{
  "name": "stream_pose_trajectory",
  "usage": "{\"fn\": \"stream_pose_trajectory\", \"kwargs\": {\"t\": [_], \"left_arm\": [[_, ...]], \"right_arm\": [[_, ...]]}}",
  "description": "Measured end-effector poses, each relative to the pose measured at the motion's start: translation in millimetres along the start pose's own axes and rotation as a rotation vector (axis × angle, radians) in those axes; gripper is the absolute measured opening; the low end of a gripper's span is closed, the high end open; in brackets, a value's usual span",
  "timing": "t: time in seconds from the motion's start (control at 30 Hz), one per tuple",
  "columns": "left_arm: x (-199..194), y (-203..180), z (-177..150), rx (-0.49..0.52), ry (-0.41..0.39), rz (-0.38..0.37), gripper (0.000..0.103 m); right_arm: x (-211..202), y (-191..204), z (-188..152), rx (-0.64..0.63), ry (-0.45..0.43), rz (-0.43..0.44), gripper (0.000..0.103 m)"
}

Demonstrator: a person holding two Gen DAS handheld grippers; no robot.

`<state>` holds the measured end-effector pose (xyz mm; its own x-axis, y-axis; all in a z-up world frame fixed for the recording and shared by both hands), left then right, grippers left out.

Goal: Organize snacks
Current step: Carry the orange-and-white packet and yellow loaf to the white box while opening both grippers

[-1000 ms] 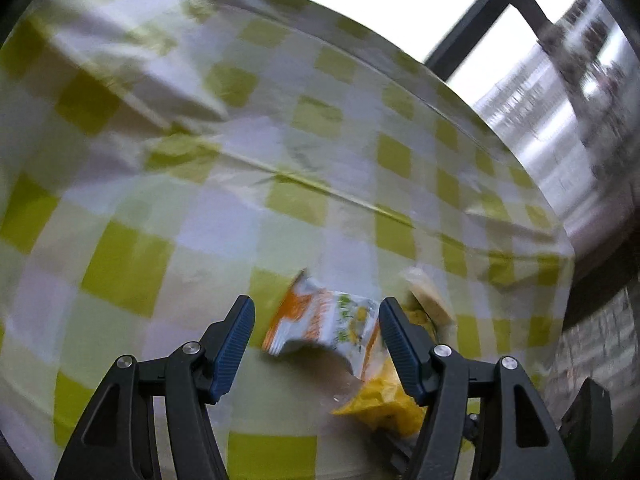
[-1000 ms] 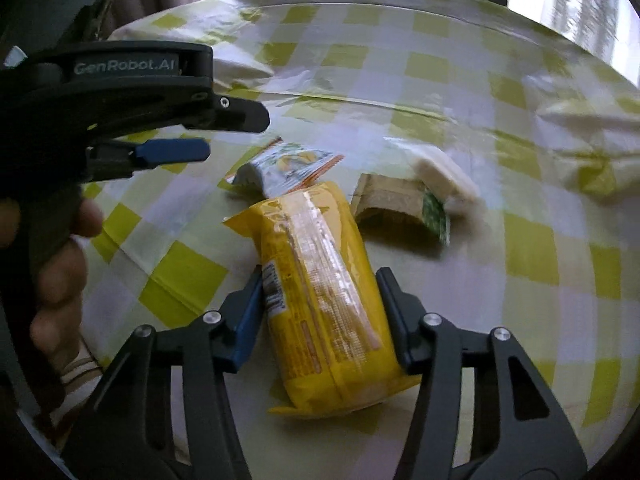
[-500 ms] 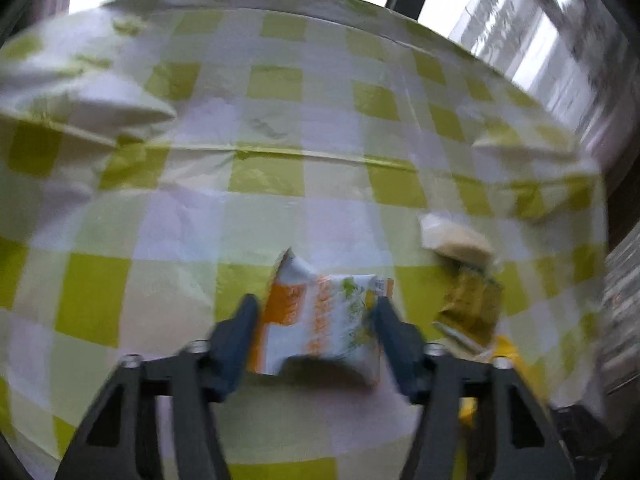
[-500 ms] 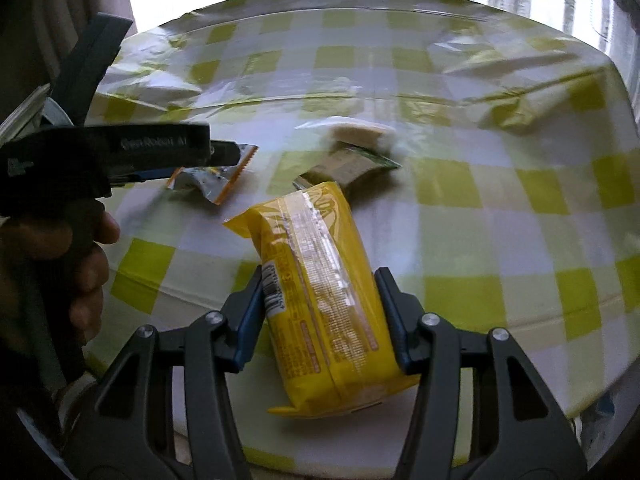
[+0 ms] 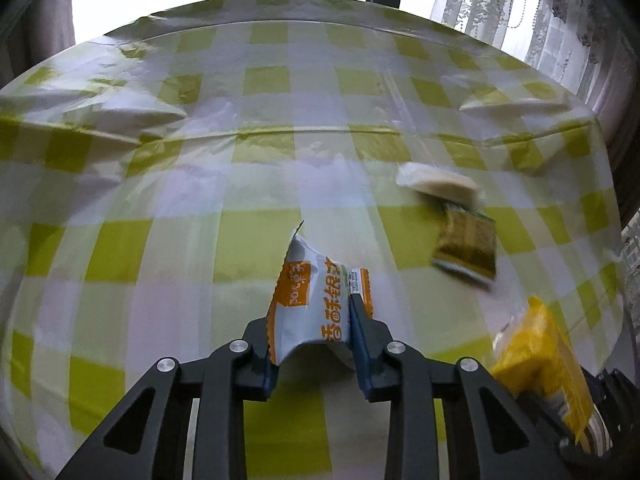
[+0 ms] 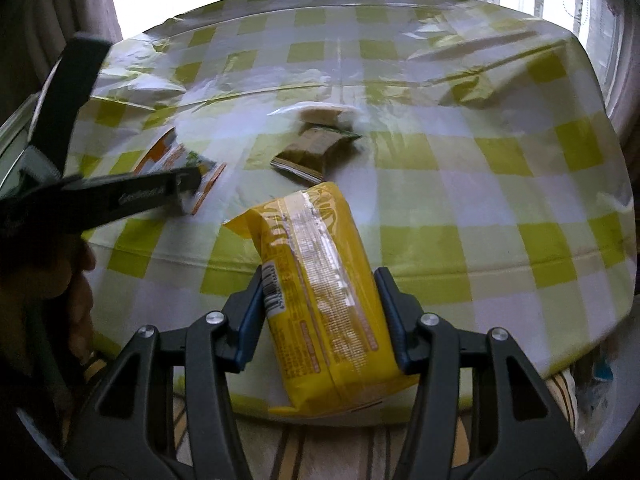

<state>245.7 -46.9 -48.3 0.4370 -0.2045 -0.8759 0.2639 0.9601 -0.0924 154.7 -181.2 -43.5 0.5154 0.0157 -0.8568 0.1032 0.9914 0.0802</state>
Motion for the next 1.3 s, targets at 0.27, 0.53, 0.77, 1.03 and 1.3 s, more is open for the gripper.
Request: {"fn": "stream_pose_trajectory", "kwargs": {"t": [0.27,0.53,0.77,1.03,1.3], "left_arm": [[-35,-10,-35,-0.047,-0.045,-0.05,0.029],[-58,-43,-61,-0.03,-0.066,-0.114,0.029],[-66,-84,-74,0.041,-0.059,-0.143,0.029],[-74,-134,-83,0.125,-0.051,-0.199,0.029],[-80,-182,-91,0.213,-0.039,-0.251,0.029]], "right_arm": [[-15,-12,-17,0.027,0.002,-0.002,0.055],[-33,-33,-33,0.068,0.001,0.014,0.054],[-56,-59,-43,0.105,-0.018,-0.002,0.054],[-78,-105,-61,0.179,-0.033,-0.031,0.054],[-94,-146,-80,0.235,-0.041,-0.08,0.054]]}}
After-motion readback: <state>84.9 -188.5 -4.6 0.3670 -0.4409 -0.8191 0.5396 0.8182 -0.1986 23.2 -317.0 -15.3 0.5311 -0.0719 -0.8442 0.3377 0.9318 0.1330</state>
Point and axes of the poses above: each gripper's, at about its wrist camera, not at the fingertips, and x roughly the way its jaws point, y to its left, z to its top, the point moved 4 cm from there along x, roughly the way its jaws point, and after that the axes turned 9 degrees about y, right-handed, at the moved point
